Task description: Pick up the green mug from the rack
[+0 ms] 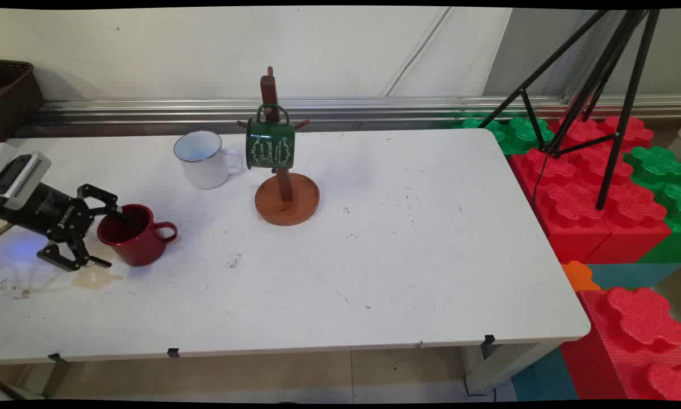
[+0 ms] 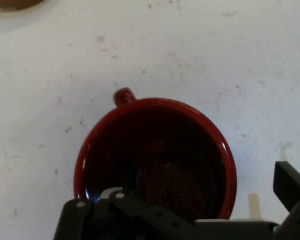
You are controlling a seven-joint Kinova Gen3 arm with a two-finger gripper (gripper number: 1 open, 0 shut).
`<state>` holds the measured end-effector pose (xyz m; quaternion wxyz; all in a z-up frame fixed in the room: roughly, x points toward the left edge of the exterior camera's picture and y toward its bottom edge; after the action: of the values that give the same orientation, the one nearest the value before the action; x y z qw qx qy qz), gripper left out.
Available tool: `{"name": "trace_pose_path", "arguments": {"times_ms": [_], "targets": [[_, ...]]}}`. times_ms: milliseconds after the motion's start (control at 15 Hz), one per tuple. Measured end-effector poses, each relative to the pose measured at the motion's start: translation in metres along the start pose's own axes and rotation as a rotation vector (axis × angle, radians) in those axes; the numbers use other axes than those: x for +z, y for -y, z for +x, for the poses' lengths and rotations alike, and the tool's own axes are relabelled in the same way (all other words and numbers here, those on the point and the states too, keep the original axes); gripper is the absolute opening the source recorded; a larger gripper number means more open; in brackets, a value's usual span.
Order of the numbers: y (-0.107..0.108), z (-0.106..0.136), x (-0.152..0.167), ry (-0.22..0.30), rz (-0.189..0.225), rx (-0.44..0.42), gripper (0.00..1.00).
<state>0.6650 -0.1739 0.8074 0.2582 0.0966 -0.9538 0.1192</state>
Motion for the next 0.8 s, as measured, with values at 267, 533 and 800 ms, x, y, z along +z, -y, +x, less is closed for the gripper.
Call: {"name": "trace_pose_path", "arguments": {"times_ms": [267, 533, 800], "targets": [[0.003, 0.008, -0.007, -0.019, 0.012, 0.009, 1.00], [0.003, 0.012, -0.016, -0.033, 0.017, 0.012, 1.00], [0.002, 0.013, -0.033, -0.055, 0.020, -0.011, 1.00]]}}
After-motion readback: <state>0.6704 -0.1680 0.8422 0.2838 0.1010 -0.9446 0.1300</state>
